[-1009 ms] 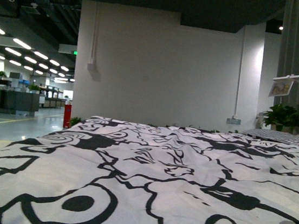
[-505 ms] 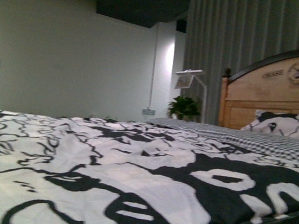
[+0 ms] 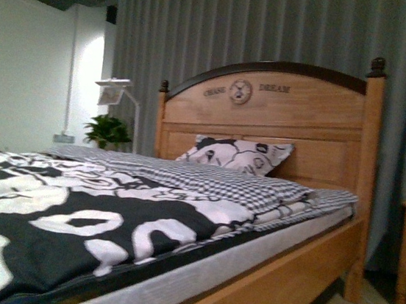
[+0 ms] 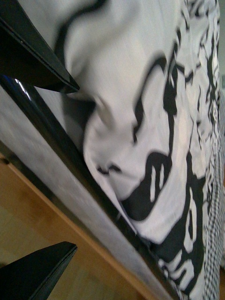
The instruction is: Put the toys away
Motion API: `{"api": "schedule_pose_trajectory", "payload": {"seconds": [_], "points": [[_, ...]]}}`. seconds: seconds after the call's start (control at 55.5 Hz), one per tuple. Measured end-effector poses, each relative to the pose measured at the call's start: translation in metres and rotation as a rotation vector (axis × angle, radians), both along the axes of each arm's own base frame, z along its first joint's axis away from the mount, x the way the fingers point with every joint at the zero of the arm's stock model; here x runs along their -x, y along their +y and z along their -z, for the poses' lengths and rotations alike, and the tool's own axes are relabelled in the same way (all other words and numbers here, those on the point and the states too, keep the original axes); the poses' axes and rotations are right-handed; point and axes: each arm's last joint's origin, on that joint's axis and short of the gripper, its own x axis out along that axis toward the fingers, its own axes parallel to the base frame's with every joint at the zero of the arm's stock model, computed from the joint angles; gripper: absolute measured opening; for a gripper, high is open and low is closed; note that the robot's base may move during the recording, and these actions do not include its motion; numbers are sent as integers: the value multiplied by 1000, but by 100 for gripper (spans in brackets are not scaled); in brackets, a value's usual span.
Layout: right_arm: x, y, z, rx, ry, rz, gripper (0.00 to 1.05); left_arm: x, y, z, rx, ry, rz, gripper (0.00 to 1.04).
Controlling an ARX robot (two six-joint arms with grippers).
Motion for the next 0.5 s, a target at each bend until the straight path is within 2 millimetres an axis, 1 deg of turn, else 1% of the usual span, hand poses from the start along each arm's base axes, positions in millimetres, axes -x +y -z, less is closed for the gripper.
{"api": "schedule_pose_trajectory", "payload": {"seconds": [0.505], "points": [[0,0,0,0,0,-1,6,0,0,0,0,0,0,98]]}}
